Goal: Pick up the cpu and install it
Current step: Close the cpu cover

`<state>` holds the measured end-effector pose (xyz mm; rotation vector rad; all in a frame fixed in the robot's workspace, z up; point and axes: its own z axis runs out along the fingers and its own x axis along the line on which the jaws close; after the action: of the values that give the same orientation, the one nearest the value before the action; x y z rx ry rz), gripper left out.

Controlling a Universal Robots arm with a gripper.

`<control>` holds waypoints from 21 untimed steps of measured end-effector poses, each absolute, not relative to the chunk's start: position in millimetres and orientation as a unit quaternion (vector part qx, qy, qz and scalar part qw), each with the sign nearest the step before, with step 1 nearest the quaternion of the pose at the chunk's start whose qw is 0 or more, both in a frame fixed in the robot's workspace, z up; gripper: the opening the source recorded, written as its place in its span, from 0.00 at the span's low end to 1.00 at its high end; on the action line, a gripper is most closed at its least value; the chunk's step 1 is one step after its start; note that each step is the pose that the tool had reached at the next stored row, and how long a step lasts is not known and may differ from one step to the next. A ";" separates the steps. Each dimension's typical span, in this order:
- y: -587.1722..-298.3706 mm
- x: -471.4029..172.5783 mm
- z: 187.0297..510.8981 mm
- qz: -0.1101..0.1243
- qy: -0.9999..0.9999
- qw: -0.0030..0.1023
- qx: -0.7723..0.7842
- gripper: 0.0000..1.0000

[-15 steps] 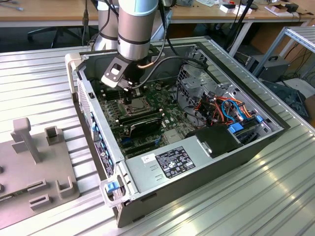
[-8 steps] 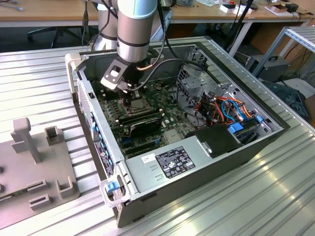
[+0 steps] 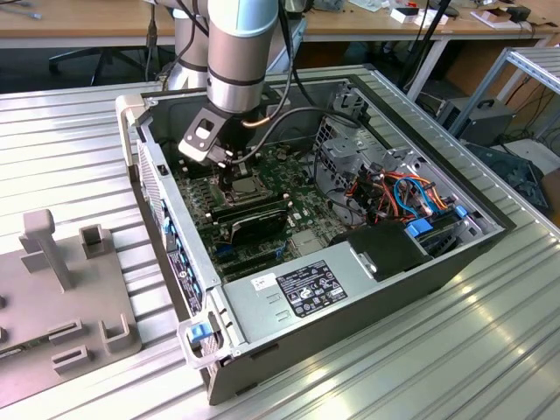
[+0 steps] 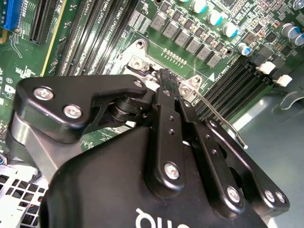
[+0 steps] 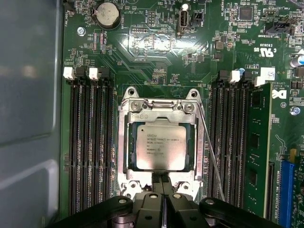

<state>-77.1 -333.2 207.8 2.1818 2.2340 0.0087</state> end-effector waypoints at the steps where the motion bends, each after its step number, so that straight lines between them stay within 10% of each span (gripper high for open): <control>1: -333.2 -77.1 207.3 0.003 0.715 0.009 0.699 0.11; 21: -333.0 -77.0 206.1 0.004 0.715 0.009 0.699 0.11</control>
<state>-77.0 -333.0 206.1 2.1822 2.2341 0.0113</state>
